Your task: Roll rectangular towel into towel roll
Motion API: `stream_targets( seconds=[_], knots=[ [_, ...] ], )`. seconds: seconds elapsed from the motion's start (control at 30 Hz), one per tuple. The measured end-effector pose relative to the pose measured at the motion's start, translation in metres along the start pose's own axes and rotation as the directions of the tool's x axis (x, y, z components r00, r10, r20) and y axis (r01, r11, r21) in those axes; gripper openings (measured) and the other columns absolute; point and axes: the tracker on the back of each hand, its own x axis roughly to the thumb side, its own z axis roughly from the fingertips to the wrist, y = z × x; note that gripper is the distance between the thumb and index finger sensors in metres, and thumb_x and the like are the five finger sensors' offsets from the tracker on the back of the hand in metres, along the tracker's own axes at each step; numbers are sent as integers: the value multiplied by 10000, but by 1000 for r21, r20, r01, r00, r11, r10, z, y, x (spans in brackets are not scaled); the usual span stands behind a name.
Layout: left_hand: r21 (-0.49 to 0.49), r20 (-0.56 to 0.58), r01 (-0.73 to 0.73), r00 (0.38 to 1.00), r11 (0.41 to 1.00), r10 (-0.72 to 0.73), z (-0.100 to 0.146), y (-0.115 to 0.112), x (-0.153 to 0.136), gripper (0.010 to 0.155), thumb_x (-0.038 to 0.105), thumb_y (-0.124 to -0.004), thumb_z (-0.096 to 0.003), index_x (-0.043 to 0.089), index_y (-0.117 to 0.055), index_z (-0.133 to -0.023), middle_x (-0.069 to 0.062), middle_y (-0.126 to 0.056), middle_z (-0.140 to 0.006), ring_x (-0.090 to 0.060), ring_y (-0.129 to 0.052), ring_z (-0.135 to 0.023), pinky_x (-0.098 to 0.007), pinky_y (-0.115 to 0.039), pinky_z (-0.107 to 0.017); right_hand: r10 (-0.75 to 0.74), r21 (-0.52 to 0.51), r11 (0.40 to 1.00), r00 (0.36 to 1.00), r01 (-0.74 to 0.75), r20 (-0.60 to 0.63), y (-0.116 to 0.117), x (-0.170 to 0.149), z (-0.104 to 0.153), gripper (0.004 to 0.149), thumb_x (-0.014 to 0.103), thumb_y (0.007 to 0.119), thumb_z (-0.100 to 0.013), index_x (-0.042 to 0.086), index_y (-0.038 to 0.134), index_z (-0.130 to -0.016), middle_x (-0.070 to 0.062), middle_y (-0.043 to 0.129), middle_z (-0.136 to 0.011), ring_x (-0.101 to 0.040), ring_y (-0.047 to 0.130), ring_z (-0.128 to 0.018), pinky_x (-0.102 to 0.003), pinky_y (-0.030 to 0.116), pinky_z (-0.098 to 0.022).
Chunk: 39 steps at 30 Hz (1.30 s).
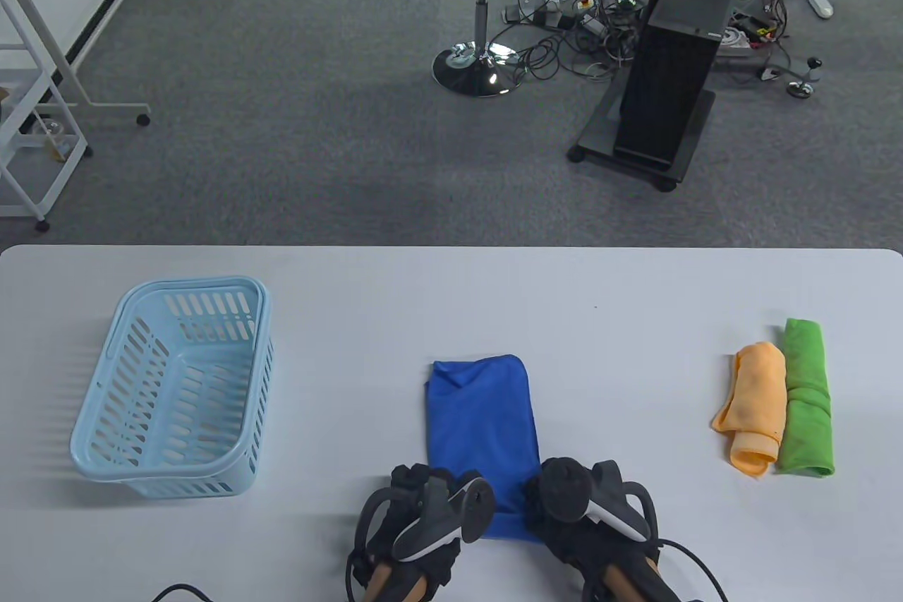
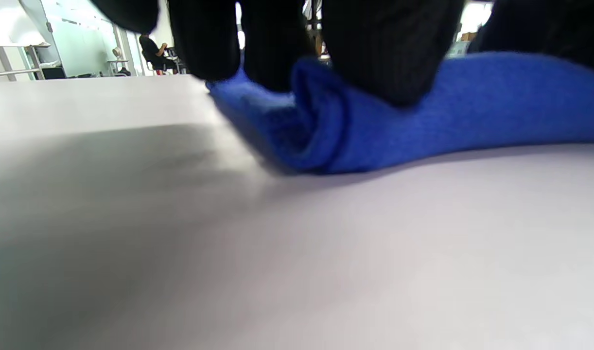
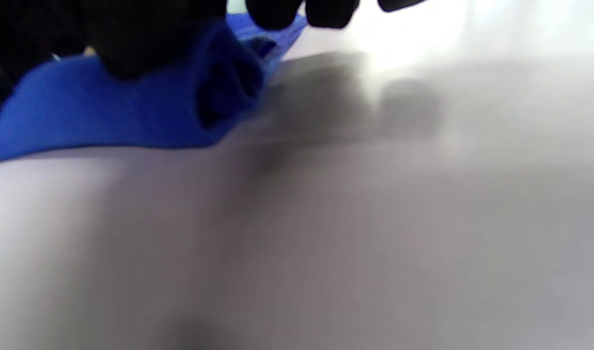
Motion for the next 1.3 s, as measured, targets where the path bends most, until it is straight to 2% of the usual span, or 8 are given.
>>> stream_targets(
  seconds=[0.07, 0.2, 0.27, 0.33, 0.57, 0.77, 1.1, 1.3],
  knots=[
    [13, 43, 45, 998, 999, -46, 0, -2, 5, 425, 350, -814, -407, 436, -733, -815, -60, -690, -944, -372, -599, -964, -642, -435, -715, -6, -45, 999, 1000, 7, 18, -1, 4, 0, 507, 321, 783, -352, 279, 627, -833, -81, 360, -1016, -334, 417, -969, -596, 375, -726],
    [-14, 39, 110, 993, 994, -109, 0, 3, 12, 411, 337, -820, -409, 421, -847, -810, -35, -731, -974, -373, -619, -974, -639, -457, -712, 126, -60, 990, 992, -125, 17, 2, 10, 1, 472, 338, 768, -343, 286, 764, -812, -64, 545, -985, -330, 551, -948, -595, 461, -710],
    [-52, 18, 125, 992, 991, -124, 2, 4, 14, 429, 327, -789, -429, 411, -842, -846, -67, -749, -986, -383, -631, -977, -651, -457, -710, 111, -53, 992, 994, -110, 22, 2, 11, 3, 483, 345, 745, -352, 276, 788, -829, -82, 551, -994, -337, 562, -945, -597, 470, -705],
    [-84, 15, 106, 994, 991, -105, 4, 5, 14, 475, 404, -775, -419, 381, -818, -892, -88, -719, -1010, -394, -599, -992, -653, -440, -716, 126, -30, 992, 992, -125, 14, -1, 10, 4, 543, 439, 722, -341, 280, 783, -856, -98, 532, -1011, -349, 549, -951, -602, 466, -703],
    [-115, 28, 55, 998, 992, -52, 1, -1, 9, 608, 513, -810, -364, 318, -774, -939, -114, -698, -1026, -408, -583, -997, -657, -441, -713, 149, 31, 988, 989, -148, -8, 3, 10, 3, 701, 521, 813, -272, 267, 689, -914, -111, 472, -1035, -372, 508, -965, -617, 442, -708],
    [-133, 37, 117, 993, 984, -113, 0, -6, 13, 667, 493, -851, -351, 286, -700, -966, -102, -680, -1033, -398, -587, -999, -654, -450, -714, 143, -2, 990, 989, -143, -35, 5, 12, 3, 635, 471, 804, -297, 265, 697, -888, -112, 490, -1019, -362, 542, -950, -605, 469, -702],
    [-110, 15, 57, 998, 992, -56, 0, -7, 9, 627, 462, -843, -363, 272, -717, -947, -93, -701, -1011, -389, -631, -980, -647, -481, -706, 95, 5, 995, 995, -95, -40, 5, 8, 3, 617, 475, 774, -311, 272, 695, -889, -100, 480, -1018, -348, 534, -950, -599, 472, -700],
    [-63, 15, 44, 999, 997, -43, -1, -7, 9, 552, 420, -794, -383, 261, -776, -912, -90, -760, -976, -381, -680, -960, -641, -515, -700, 47, -16, 999, 998, -48, -32, 4, 7, 0, 554, 415, 739, -334, 240, 741, -860, -103, 514, -1007, -349, 548, -948, -602, 471, -702]
  ],
)
